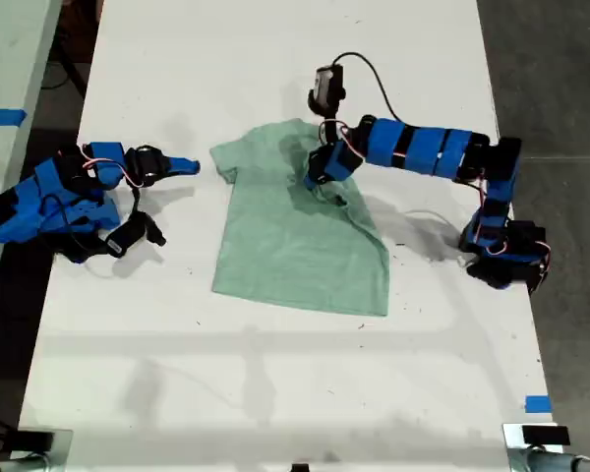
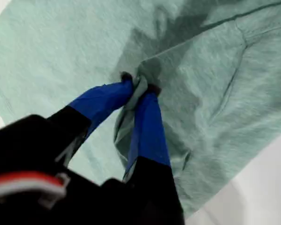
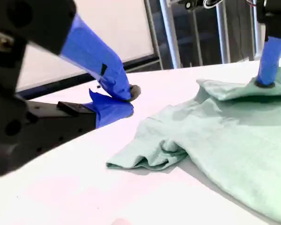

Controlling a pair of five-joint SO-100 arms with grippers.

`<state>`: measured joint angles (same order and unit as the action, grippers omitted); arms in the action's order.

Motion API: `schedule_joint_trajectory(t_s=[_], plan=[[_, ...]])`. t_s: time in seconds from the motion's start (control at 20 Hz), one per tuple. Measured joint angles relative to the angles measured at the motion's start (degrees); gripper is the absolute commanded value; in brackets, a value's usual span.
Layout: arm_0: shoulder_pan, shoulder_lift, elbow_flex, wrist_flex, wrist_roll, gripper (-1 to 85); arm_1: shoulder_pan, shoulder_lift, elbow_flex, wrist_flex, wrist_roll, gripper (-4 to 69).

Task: Fold t shirt

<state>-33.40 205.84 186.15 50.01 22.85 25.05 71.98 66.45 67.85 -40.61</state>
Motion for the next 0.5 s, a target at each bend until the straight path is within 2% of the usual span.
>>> schedule_joint_trajectory(t_s=[0.05,0.2,0.25,0.3,0.35,0.5], plan=[[0.0,0.0,0.0,0.0,0.0,-0.3,-0.2,-0.1,-1.9,2.6,0.3,32.3],[0.0,0.0,0.0,0.0,0.0,-0.3,2.9,6.8,-3.4,10.3,0.4,30.9],[0.0,0.0,0.0,0.0,0.0,-0.3,4.9,11.7,-2.2,12.9,0.4,22.5],[0.0,0.0,0.0,0.0,0.0,-0.3,6.9,17.2,0.4,15.3,0.4,5.0],[0.0,0.0,0.0,0.0,0.0,-0.3,8.1,23.3,4.1,17.0,0.5,0.5],[0.0,0.0,0.0,0.0,0.0,-0.3,6.9,45.4,22.3,17.3,4.0,0.6]])
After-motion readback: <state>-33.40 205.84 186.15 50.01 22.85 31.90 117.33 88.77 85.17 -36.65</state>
